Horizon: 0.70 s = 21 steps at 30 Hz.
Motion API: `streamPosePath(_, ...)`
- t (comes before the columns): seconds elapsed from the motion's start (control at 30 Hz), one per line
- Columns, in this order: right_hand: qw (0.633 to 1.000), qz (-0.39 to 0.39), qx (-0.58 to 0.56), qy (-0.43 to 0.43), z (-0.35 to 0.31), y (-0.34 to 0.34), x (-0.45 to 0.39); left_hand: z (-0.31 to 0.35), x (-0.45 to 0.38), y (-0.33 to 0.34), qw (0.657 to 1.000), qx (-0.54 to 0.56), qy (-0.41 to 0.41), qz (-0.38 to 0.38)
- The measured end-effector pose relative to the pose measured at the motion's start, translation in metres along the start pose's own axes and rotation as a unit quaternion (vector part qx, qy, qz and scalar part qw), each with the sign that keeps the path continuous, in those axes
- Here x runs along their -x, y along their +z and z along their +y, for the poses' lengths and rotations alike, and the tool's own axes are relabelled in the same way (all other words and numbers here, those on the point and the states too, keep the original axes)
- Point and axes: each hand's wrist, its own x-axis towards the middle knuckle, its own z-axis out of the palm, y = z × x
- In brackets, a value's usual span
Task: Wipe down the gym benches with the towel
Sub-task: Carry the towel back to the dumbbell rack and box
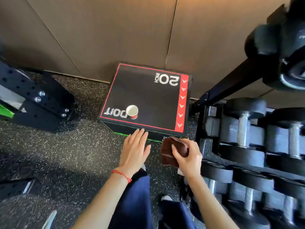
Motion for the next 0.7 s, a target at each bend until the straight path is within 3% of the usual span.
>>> streamPosePath(0.4,0.996,0.056,0.032,0.061,-0.012,0.042,-0.057,-0.049,-0.092,0.015,0.996,0.001,0.058,-0.063)
streamPosePath(0.7,0.996,0.028,0.044,0.066,0.044,0.087,-0.117,-0.066,-0.139,0.073,0.996,0.015,0.049,-0.073)
